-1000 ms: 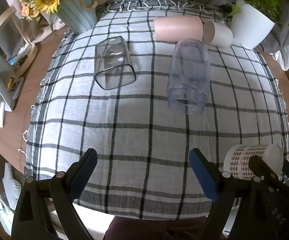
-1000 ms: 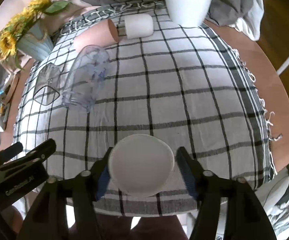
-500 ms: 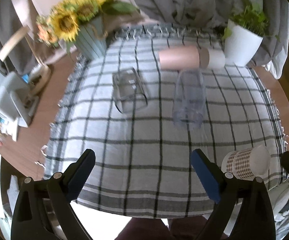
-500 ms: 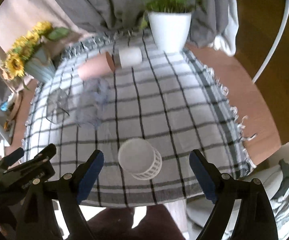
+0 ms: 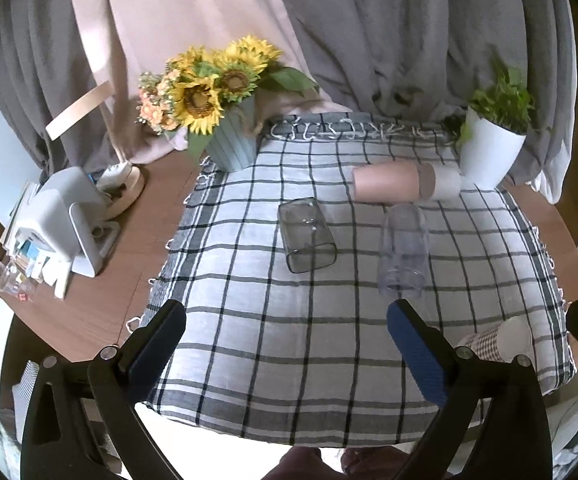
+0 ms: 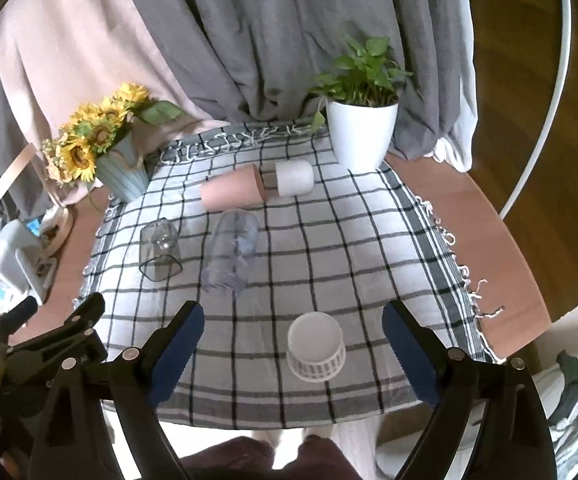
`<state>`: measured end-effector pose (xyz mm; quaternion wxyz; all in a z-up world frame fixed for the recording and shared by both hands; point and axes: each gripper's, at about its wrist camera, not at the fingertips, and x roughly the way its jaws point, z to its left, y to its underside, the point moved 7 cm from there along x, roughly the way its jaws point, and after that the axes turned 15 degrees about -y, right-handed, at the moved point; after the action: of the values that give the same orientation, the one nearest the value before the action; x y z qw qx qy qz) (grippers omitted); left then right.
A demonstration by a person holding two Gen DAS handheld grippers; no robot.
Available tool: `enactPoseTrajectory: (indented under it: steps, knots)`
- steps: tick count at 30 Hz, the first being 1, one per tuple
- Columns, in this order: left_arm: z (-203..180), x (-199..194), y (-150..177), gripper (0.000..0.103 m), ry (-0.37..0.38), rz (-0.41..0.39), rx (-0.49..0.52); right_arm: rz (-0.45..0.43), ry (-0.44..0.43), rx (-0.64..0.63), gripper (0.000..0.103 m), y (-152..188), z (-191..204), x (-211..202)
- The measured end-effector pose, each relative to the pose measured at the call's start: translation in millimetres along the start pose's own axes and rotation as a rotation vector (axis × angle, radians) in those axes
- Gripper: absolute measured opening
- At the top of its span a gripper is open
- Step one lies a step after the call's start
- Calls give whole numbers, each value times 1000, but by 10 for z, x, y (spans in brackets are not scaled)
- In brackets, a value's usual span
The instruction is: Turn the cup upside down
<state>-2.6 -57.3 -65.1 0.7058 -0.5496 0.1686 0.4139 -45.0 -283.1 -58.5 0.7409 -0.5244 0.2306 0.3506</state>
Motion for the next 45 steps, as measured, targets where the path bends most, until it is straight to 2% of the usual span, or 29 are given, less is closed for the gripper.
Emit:
enactPoseTrajectory:
  steps: [10,45]
  knots:
    - [89,38,21,103,16,13,0,-4,4,-13,92,4,147,1]
    - [60,109,-11,103,10,20,7,7,10,7,92,15,161,69]
